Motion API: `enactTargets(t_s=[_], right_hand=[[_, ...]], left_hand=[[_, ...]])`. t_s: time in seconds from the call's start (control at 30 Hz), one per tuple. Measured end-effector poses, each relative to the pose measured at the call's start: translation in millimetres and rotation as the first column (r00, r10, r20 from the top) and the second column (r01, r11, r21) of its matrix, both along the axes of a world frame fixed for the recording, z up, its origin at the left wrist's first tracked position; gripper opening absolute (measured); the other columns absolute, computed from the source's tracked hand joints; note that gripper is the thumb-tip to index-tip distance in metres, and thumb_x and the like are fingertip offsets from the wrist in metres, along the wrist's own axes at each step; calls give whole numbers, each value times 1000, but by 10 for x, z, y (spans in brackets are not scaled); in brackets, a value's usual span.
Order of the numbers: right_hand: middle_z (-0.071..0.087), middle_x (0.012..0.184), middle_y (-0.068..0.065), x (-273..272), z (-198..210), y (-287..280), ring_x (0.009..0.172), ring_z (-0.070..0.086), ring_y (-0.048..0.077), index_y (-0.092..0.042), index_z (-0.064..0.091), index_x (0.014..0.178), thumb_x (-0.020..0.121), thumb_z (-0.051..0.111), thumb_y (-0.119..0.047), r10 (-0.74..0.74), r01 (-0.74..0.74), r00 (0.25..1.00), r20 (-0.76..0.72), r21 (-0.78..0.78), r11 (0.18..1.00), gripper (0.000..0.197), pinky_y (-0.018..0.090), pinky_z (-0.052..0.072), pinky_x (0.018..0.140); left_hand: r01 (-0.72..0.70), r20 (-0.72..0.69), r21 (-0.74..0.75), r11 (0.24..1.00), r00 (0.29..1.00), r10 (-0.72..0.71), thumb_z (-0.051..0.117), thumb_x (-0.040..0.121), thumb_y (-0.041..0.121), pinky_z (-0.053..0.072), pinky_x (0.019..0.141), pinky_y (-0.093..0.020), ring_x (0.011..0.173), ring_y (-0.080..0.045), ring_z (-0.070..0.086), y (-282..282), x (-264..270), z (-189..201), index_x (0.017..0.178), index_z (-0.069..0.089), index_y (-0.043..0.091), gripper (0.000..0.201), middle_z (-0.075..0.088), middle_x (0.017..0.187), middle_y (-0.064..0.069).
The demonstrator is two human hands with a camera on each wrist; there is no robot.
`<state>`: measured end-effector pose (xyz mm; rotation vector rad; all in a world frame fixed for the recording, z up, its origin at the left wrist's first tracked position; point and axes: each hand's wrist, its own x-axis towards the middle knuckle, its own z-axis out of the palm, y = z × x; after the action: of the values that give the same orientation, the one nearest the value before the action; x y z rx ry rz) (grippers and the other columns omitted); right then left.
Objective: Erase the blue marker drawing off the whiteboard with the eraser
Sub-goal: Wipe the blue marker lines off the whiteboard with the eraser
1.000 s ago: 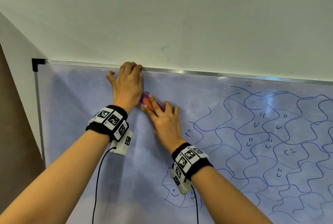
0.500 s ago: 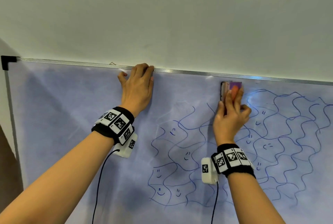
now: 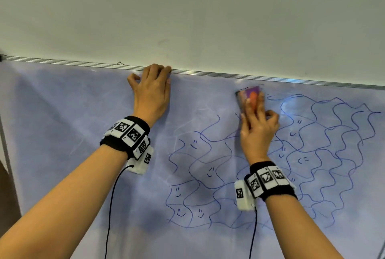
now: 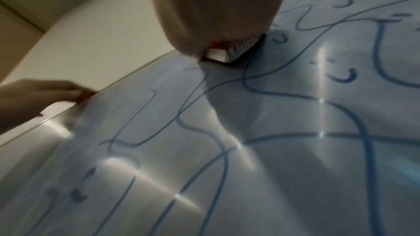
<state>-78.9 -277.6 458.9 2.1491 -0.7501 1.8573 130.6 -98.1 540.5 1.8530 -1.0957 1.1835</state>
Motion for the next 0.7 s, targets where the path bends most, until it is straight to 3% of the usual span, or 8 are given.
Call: enactTargets(t_s=[0.17,0.27,0.37,0.47,0.53,0.7], right_hand=[[37,150,4,120,-105,103,95,40,30,-25,54,134,92,56,-25,-16,14,999,37,43,999,43,41,37,79],[38,149,3,197,-456,332,97,43,31,-26,48,138,88,62,-16,41,-52,993,-114,-100,994,52,40,36,78],[41,147,3,168,-814,501,98,45,34,-29,44,137,85,56,-10,85,-150,948,-305,-194,970,56,40,38,76],[42,147,1,69,-779,453,100,46,34,-30,46,134,78,63,-4,70,-178,915,-396,-243,954,64,41,35,76],[40,148,-1,45,-529,359,101,45,34,-32,47,135,80,60,-6,49,-137,929,-367,-215,967,63,40,32,77],[42,148,0,192,12,284,99,40,30,-29,54,133,89,61,-21,57,-63,991,-120,-45,997,46,39,34,79]], left_hand=[[-12,-22,-16,1000,1000,11,42,95,21,26,82,-41,104,-22,49,-53,-25,-11,122,56,20,31,55,112,-2],[-21,-23,-15,1000,1000,21,43,95,21,26,82,-41,105,-22,49,-56,-22,-20,123,56,20,31,55,113,-2],[-25,-27,-12,1000,999,25,43,94,20,27,82,-42,106,-22,49,-46,-28,-15,123,55,20,31,55,114,-2],[-32,-26,-6,999,999,32,44,94,20,27,82,-43,106,-22,49,-31,-38,-17,123,55,20,31,55,114,-2],[-38,-25,2,999,999,38,44,94,19,27,83,-42,107,-21,48,-25,-41,-16,123,54,20,31,55,114,-2],[-49,-47,-1,999,998,48,43,94,18,28,84,-43,107,-21,49,-32,-84,-8,124,55,20,32,55,115,-2]])
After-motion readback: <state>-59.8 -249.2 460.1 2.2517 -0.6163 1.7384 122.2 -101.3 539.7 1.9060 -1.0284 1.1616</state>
